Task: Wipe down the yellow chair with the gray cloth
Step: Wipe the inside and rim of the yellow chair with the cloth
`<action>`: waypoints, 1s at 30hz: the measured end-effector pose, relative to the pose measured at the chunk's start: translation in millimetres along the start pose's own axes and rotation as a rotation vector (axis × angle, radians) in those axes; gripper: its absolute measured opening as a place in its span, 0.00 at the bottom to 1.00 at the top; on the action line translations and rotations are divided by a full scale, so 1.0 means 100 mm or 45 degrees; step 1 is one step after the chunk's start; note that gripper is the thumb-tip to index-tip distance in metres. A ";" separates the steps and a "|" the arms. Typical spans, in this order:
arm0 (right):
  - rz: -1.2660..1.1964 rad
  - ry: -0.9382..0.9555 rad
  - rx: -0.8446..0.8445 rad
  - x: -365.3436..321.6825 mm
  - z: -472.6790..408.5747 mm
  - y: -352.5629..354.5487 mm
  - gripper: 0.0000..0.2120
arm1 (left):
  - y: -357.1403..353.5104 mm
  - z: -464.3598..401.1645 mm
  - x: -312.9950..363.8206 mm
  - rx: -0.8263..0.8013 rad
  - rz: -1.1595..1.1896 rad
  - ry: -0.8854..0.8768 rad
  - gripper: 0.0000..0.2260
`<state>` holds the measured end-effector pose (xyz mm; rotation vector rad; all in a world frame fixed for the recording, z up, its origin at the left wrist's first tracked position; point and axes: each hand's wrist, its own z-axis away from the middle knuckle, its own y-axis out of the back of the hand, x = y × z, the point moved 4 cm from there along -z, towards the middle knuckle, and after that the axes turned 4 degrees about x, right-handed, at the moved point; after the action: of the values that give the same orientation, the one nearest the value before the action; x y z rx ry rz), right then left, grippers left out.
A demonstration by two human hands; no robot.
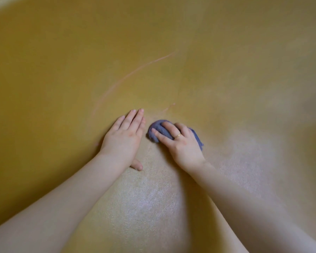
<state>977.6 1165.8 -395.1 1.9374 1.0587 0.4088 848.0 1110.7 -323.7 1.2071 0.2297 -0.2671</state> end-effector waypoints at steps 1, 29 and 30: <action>0.027 -0.016 0.026 0.12 -0.11 0.01 0.20 | -0.01 -0.01 0.00 -0.007 0.005 0.000 0.59; -0.103 -0.570 0.400 -0.05 -0.73 0.06 0.21 | 0.05 0.02 0.02 -0.029 0.033 0.021 0.54; -0.147 -0.522 0.330 -0.24 -0.65 0.02 0.21 | 0.07 0.05 0.01 -0.026 0.022 0.029 0.51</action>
<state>924.2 1181.2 -353.3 2.0550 0.9783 -0.1960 851.5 1108.2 -316.7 1.1921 0.2411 -0.2358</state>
